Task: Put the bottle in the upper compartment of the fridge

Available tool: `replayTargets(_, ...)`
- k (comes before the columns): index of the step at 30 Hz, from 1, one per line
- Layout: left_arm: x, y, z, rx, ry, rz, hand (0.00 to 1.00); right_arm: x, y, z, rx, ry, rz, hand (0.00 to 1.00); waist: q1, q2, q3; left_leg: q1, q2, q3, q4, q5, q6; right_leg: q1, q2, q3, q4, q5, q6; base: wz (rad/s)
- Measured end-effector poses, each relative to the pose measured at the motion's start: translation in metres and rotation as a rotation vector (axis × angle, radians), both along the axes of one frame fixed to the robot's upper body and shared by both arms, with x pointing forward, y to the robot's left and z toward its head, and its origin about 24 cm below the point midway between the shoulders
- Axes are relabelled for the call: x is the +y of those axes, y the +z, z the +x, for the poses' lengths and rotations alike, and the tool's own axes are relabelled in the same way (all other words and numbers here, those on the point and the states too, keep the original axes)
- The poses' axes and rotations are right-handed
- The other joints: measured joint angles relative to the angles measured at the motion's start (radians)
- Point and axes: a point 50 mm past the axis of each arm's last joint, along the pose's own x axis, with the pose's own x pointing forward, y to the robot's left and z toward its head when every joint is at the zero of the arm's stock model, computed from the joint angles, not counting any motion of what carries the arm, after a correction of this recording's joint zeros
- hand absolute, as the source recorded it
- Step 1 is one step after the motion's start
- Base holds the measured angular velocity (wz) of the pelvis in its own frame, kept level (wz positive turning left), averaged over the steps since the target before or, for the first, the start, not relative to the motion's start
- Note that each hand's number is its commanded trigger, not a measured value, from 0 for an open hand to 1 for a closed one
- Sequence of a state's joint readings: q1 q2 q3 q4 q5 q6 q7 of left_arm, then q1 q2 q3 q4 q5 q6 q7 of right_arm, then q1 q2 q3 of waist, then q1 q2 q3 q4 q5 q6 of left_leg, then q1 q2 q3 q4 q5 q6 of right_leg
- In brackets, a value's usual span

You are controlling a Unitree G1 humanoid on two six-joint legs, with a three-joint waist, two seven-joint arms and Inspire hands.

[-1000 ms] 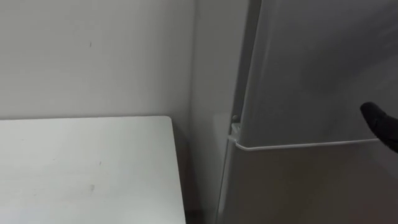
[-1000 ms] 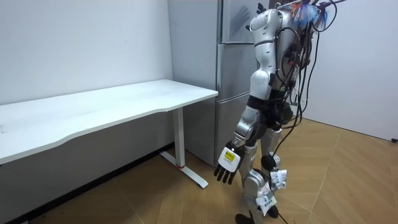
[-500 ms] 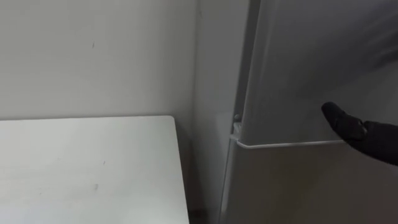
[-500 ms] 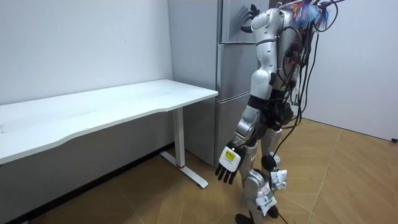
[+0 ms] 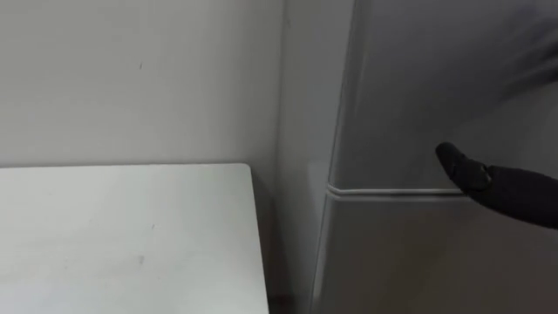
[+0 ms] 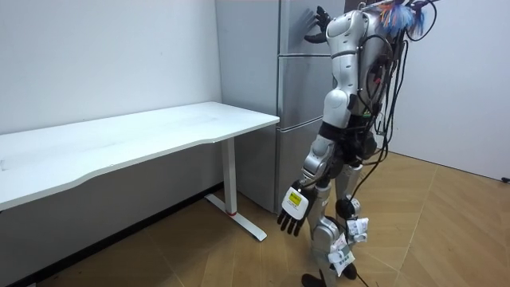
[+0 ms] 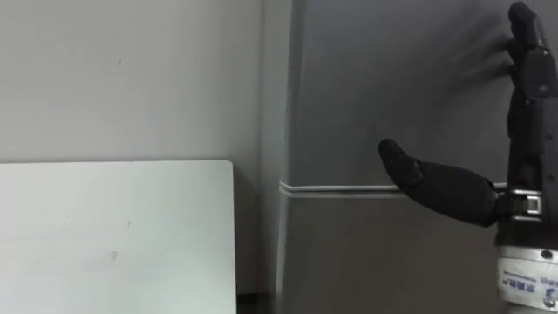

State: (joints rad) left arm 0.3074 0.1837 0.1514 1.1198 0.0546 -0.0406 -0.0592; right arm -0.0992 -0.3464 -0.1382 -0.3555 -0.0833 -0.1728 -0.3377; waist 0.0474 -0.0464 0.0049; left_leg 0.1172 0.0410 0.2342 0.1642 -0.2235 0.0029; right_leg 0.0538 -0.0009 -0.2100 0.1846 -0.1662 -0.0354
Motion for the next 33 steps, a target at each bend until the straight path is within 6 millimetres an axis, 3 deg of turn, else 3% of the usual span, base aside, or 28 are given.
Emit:
replayTargets(19, 0.002, 0.0, 0.002, 0.039, -0.027, 0.002, 0.0, -0.009, -0.026, 0.028, 0.088, -0.086, -0.02, 0.0, 0.024, -0.012, 0.0046, 0.005, 0.006, -0.019, 0.021, -0.001, 0.002, 0.014, -0.008, -0.017, -0.001, 0.01, -0.003, 0.02)
replayTargets(33, 0.0, -0.001, -0.003, 0.071, -0.039, -0.004, 0.0, -0.013, -0.027, 0.03, 0.096, -0.097, -0.014, 0.0, 0.025, 0.007, -0.0077, -0.003, 0.004, -0.037, 0.035, -0.001, 0.004, 0.021, -0.013, -0.04, 0.002, 0.015, -0.004, 0.04)
